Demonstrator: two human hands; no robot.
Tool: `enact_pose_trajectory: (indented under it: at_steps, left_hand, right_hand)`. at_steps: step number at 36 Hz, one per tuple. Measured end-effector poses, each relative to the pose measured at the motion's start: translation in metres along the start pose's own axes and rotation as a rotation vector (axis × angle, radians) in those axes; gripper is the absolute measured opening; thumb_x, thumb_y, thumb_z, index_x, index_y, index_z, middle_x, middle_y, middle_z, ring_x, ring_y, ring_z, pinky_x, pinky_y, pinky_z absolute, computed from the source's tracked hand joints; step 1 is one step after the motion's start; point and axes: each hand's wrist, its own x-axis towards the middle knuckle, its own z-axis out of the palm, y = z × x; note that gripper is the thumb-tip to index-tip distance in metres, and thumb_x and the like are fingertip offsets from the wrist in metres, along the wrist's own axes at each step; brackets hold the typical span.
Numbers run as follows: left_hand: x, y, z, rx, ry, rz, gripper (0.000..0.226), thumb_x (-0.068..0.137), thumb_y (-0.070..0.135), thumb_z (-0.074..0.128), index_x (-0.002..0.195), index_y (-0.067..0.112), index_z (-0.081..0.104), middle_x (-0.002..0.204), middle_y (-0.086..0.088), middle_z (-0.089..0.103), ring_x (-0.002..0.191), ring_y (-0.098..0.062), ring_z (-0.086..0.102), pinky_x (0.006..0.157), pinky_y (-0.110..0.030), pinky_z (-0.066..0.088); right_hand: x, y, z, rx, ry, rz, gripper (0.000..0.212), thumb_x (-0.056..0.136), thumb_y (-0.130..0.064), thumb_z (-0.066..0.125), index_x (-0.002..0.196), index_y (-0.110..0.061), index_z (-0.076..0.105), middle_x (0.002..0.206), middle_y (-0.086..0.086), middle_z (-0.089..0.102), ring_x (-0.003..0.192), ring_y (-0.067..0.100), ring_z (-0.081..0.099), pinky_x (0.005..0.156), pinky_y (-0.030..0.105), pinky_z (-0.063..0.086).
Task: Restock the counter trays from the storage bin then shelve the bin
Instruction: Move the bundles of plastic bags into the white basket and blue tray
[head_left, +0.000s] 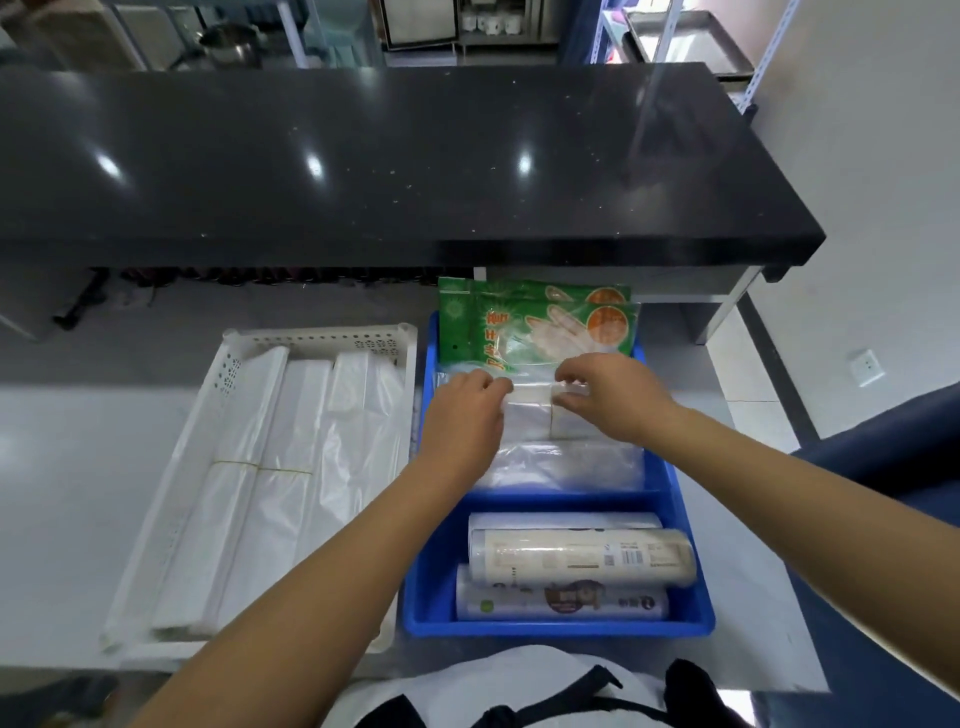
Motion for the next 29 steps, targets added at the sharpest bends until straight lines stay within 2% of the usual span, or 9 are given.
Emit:
enact_pose_trajectory:
  at_steps: [2, 5, 9, 11, 14, 17, 20, 23, 29]
  left_hand:
    - [-0.005, -0.006, 0.003, -0.024, 0.046, -0.012, 0.029, 0.093, 0.011, 0.057, 0.121, 0.014, 0.064, 0.118, -0.006, 0.064, 0.109, -0.027, 0.055, 0.085, -0.037, 0.044]
    - [-0.007, -0.008, 0.006, -0.025, 0.068, -0.033, 0.024, 0.092, 0.009, 0.057, 0.113, 0.011, 0.068, 0.114, -0.008, 0.063, 0.104, -0.028, 0.055, 0.083, -0.038, 0.045]
    - [-0.007, -0.004, 0.005, -0.010, 0.114, -0.040, 0.022, 0.086, 0.003, 0.065, 0.107, 0.007, 0.071, 0.122, -0.016, 0.064, 0.114, -0.036, 0.056, 0.090, -0.044, 0.048]
    - [-0.009, -0.001, 0.006, -0.027, 0.112, -0.014, 0.030, 0.085, 0.000, 0.065, 0.114, 0.007, 0.069, 0.117, -0.015, 0.067, 0.106, -0.035, 0.061, 0.085, -0.043, 0.050]
    - [-0.011, 0.001, 0.006, -0.050, 0.097, -0.011, 0.042, 0.088, 0.000, 0.060, 0.129, 0.009, 0.061, 0.117, -0.012, 0.069, 0.101, -0.032, 0.063, 0.085, -0.042, 0.051]
    - [-0.014, 0.000, 0.005, -0.025, 0.079, -0.015, 0.046, 0.091, 0.003, 0.057, 0.136, 0.009, 0.056, 0.130, -0.010, 0.063, 0.122, -0.030, 0.055, 0.106, -0.041, 0.041]
    - [-0.025, 0.003, 0.000, -0.063, -0.009, -0.110, 0.046, 0.099, 0.015, 0.050, 0.145, 0.015, 0.046, 0.151, -0.009, 0.044, 0.143, -0.029, 0.033, 0.119, -0.039, 0.024]
    - [-0.046, 0.009, -0.011, -0.208, -0.086, -0.260, 0.050, 0.101, 0.026, 0.049, 0.150, 0.020, 0.038, 0.160, -0.006, 0.028, 0.149, -0.024, 0.019, 0.122, -0.040, 0.018]
    - [-0.120, 0.028, -0.040, -0.358, -0.090, -0.463, 0.060, 0.096, 0.048, 0.050, 0.151, 0.041, 0.025, 0.163, 0.012, 0.016, 0.150, -0.008, 0.006, 0.121, -0.034, 0.012]
  right_hand:
    - [-0.017, 0.012, 0.006, 0.039, 0.038, 0.040, 0.038, 0.088, -0.045, 0.065, 0.121, -0.025, 0.063, 0.119, -0.002, 0.066, 0.105, 0.022, 0.060, 0.080, 0.036, 0.050]
    - [-0.037, 0.029, 0.015, 0.028, 0.136, 0.058, 0.035, 0.089, -0.026, 0.067, 0.123, -0.021, 0.064, 0.122, 0.003, 0.067, 0.108, 0.027, 0.060, 0.085, 0.037, 0.049]
    - [-0.044, 0.036, 0.025, -0.012, 0.288, -0.052, 0.032, 0.075, 0.004, 0.074, 0.105, -0.007, 0.074, 0.101, 0.013, 0.075, 0.092, 0.036, 0.069, 0.079, 0.043, 0.055]
    - [-0.044, 0.037, 0.030, -0.031, 0.323, -0.089, 0.033, 0.068, 0.009, 0.077, 0.098, -0.004, 0.076, 0.095, 0.014, 0.076, 0.089, 0.035, 0.070, 0.080, 0.044, 0.054]
    - [-0.042, 0.038, 0.033, -0.021, 0.351, -0.071, 0.032, 0.067, 0.007, 0.078, 0.097, -0.005, 0.076, 0.094, 0.013, 0.076, 0.090, 0.034, 0.070, 0.083, 0.045, 0.051]
    - [-0.043, 0.038, 0.033, -0.003, 0.355, -0.063, 0.030, 0.069, 0.006, 0.076, 0.098, -0.004, 0.075, 0.095, 0.014, 0.075, 0.092, 0.036, 0.068, 0.085, 0.046, 0.050]
    - [-0.048, 0.038, 0.032, 0.032, 0.322, -0.036, 0.029, 0.080, -0.002, 0.071, 0.109, -0.006, 0.071, 0.110, 0.013, 0.071, 0.106, 0.035, 0.062, 0.093, 0.045, 0.046]
    - [-0.059, 0.039, 0.031, 0.124, 0.273, -0.046, 0.033, 0.088, -0.014, 0.066, 0.121, -0.009, 0.066, 0.125, 0.010, 0.065, 0.119, 0.030, 0.056, 0.103, 0.041, 0.039]
    - [-0.088, 0.019, 0.018, 0.343, 0.132, -0.043, 0.048, 0.090, -0.035, 0.065, 0.136, -0.021, 0.056, 0.146, 0.001, 0.050, 0.138, 0.021, 0.039, 0.115, 0.038, 0.026]
